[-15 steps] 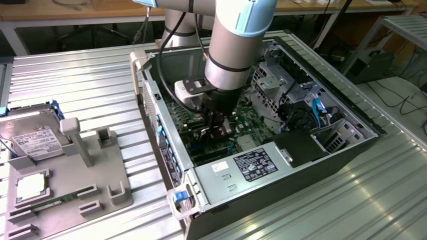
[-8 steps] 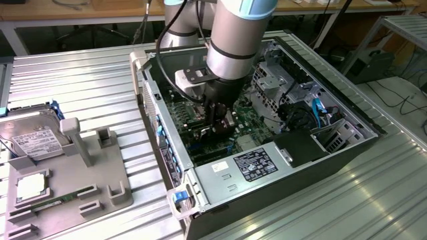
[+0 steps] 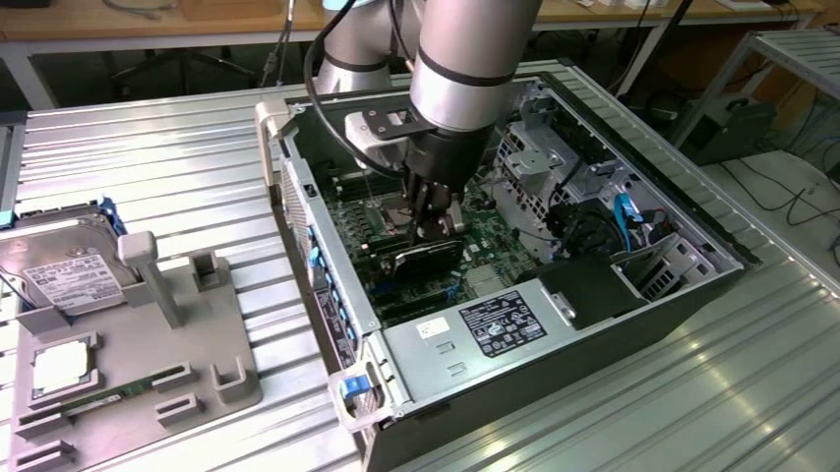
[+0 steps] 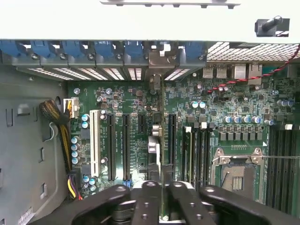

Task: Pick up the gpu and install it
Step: 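Insert the gpu into the slot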

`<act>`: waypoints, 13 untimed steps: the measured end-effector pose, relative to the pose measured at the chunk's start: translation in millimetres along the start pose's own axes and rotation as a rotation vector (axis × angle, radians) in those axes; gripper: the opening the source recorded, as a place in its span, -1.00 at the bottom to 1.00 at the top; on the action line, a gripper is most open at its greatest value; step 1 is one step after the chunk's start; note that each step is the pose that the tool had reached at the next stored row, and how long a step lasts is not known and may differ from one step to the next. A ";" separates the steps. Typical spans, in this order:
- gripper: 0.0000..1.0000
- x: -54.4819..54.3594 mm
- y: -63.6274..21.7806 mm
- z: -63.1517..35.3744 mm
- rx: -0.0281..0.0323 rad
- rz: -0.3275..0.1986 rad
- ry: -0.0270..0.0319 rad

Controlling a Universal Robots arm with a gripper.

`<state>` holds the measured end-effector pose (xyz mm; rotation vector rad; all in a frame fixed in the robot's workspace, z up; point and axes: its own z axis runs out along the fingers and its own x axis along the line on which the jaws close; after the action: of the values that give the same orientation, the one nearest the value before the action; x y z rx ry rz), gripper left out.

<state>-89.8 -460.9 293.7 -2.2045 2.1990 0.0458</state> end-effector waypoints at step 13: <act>-0.79 0.0 0.0 0.0 0.0000 0.000 0.0000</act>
<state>-89.8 -460.9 293.7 -2.2045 2.1989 0.0459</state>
